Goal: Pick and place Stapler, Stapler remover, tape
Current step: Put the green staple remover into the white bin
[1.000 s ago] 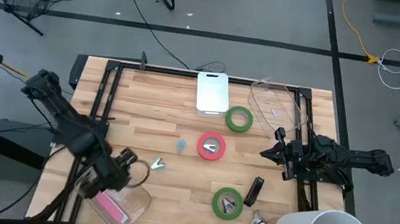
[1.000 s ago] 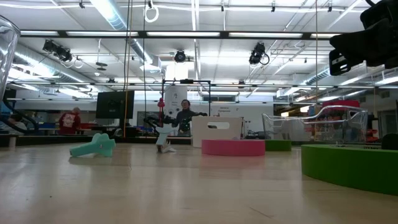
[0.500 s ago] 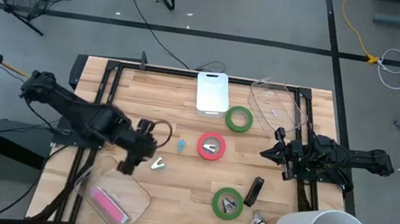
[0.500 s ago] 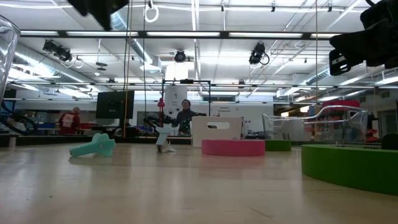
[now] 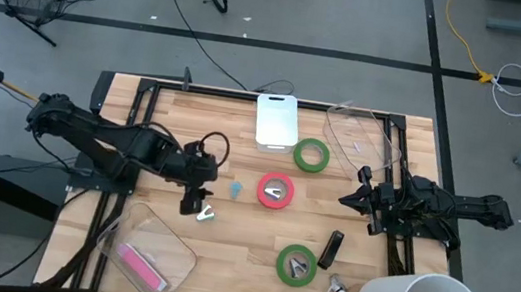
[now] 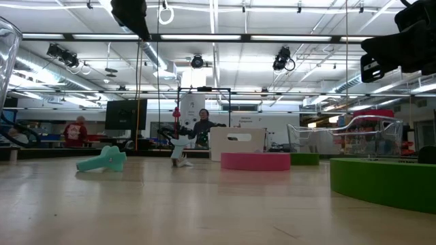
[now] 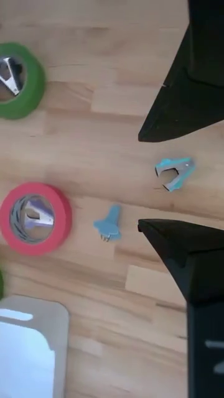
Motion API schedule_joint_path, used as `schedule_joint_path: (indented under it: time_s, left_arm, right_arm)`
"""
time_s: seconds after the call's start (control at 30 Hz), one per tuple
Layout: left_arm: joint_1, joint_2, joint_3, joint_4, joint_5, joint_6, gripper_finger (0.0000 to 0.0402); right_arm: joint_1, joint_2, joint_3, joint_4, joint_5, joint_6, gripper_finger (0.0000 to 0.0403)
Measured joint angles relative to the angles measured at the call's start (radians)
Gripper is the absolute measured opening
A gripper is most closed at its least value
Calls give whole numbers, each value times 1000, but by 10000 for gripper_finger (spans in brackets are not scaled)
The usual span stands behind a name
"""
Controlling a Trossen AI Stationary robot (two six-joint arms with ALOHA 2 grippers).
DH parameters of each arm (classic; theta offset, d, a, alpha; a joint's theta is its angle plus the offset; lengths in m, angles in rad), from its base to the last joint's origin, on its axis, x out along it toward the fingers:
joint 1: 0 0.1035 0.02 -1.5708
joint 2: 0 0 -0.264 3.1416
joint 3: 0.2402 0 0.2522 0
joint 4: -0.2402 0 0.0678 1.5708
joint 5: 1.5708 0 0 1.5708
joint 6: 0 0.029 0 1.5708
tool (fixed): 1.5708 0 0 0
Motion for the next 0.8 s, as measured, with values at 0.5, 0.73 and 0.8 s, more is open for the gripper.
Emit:
schedule_joint_path:
  time_s: [0.5, 0.73, 0.8]
  left_arm:
    - [-26, 48, -23, 20, -82, -162, 216]
    - [-36, 118, -69, 12, -76, -173, 217]
    - [-29, 134, -77, 14, -76, -194, 223]
  right_arm:
    - [0, 0, 0, 0, 0, 0, 20]
    - [0, 0, 0, 0, 0, 0, 20]
    - [0, 0, 0, 0, 0, 0, 20]
